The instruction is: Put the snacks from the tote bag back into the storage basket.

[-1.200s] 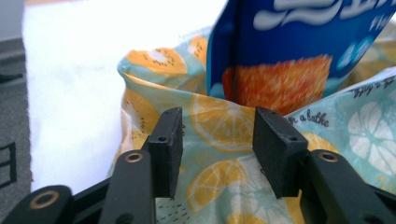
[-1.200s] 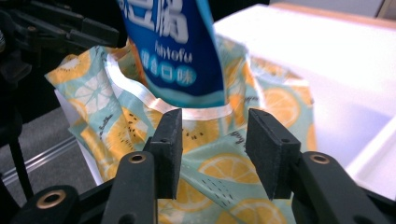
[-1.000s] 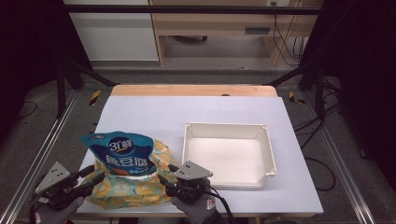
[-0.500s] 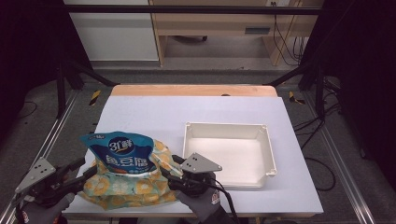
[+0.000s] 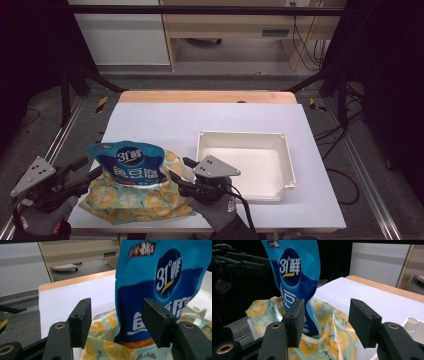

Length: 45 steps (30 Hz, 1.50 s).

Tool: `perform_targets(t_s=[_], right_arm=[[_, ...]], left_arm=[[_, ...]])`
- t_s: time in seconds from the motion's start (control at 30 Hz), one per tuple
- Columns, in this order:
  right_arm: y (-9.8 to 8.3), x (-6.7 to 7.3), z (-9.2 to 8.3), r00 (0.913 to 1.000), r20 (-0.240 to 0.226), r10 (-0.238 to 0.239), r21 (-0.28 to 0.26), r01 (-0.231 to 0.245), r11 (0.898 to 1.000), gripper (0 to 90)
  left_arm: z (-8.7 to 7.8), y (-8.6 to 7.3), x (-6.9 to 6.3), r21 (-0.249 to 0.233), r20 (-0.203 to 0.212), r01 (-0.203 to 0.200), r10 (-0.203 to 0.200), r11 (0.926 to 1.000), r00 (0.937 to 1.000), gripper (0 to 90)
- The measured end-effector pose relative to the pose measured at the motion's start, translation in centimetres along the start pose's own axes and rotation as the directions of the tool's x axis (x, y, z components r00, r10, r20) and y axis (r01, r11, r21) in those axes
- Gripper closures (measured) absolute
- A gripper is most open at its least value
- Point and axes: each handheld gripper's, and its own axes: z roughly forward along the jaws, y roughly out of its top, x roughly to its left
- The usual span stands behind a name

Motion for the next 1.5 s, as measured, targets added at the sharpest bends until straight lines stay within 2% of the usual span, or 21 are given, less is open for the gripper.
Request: perform_targets(t_s=[0.27,0.57,0.73,0.93,1.13,1.4,1.5], right_arm=[[1.0,0.2,0.3,1.0000,-0.004,-0.005,-0.013,0.005,1.000,47.3],[2.4,0.3,1.5,0.9997,0.000,-0.024,-0.013,0.024,1.000,49.9],[3.2,0.3,2.3,0.9998,-0.004,-0.019,-0.011,0.019,1.000,52.3],[3.7,0.3,3.0,0.9998,-0.003,-0.020,0.002,0.020,1.000,58.4],[3.7,0.2,3.9,0.9997,-0.009,-0.021,0.023,0.021,1.000,68.1],[3.7,0.5,4.9,0.9994,-0.028,-0.021,0.048,0.022,0.999,76.3],[3.8,0.5,5.2,0.9994,-0.032,-0.014,0.048,0.016,0.999,79.4]], left_arm=[[0.2,1.0,-0.1,-0.022,-0.014,-0.003,0.003,0.9998,0.9999,41.2],[0.6,1.9,-0.2,-0.041,-0.010,-0.001,0.001,0.9992,0.9999,42.0],[1.0,2.5,-0.3,-0.053,-0.007,0.006,-0.006,0.9986,1.0000,44.4],[1.3,2.7,-0.3,-0.062,-0.012,0.007,-0.007,0.9981,0.9999,50.2],[1.5,2.6,-0.6,-0.062,-0.012,-0.004,0.003,0.9980,0.9999,59.3],[1.4,2.5,-0.5,-0.058,0.003,0.013,-0.012,0.9982,0.9999,74.1],[1.4,2.4,-0.4,-0.054,0.017,0.030,-0.029,0.9981,0.9994,79.5]])
